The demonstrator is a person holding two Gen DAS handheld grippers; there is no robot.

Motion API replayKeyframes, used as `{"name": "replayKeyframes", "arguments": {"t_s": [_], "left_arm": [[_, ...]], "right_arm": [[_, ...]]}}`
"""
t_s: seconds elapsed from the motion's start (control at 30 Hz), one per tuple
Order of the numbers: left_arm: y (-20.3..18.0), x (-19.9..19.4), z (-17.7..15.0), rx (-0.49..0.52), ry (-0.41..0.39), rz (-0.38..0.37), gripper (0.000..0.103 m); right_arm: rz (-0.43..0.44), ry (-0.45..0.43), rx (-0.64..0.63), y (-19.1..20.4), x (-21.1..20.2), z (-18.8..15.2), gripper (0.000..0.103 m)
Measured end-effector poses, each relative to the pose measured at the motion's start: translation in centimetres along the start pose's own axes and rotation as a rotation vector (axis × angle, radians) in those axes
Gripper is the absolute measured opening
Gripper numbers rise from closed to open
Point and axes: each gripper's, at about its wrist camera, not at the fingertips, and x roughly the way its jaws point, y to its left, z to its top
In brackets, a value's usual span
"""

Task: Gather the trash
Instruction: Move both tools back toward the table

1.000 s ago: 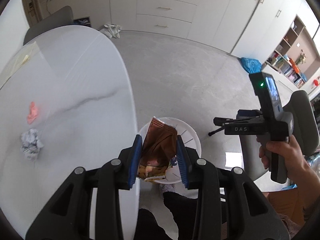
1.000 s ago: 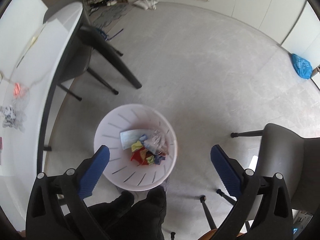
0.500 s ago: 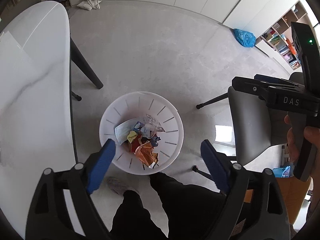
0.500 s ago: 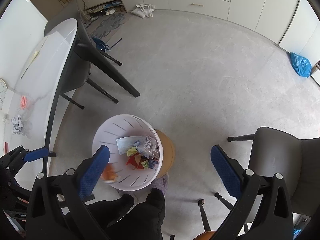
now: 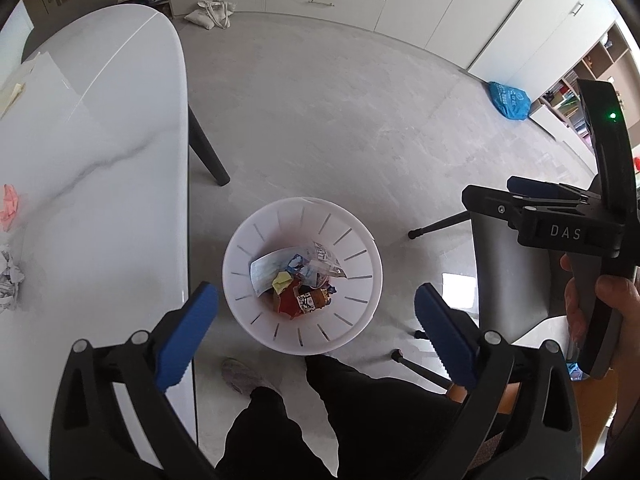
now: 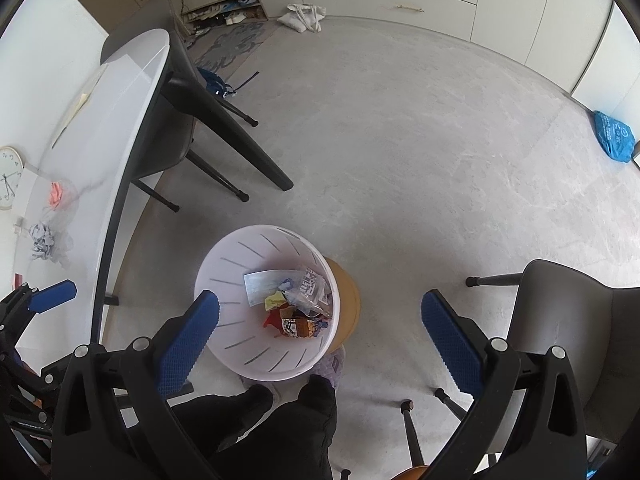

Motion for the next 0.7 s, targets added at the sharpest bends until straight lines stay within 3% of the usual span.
{"name": "replayKeyframes", "arguments": {"t_s": [0.1,0.27,0.47,0.7], "left_arm": [[1.0,-0.9,-0.1,-0.035,-0.028,0.022,0.095],[5.3,-3.6,-0.8,-0.185,-0.09,0.079,0.095],[13.9,-7.6,-2.3,-0.4,-0.19,0.219,0.095],[22.8,-7.8,-4.1,-0.581,-0.206,0.335,0.095]], "right_arm": [[0.012,-0.011,-0.011,1.1,-0.4,0.3,0.1],[0.058,-0.042,-0.062,4.6,-1.5,1.2,0.1],[0.116,-0.08,-0.166,11.1,-2.8,2.4,0.1],[0.187,-0.101,-0.234,18.1,-3.7,2.9,0.1]]}}
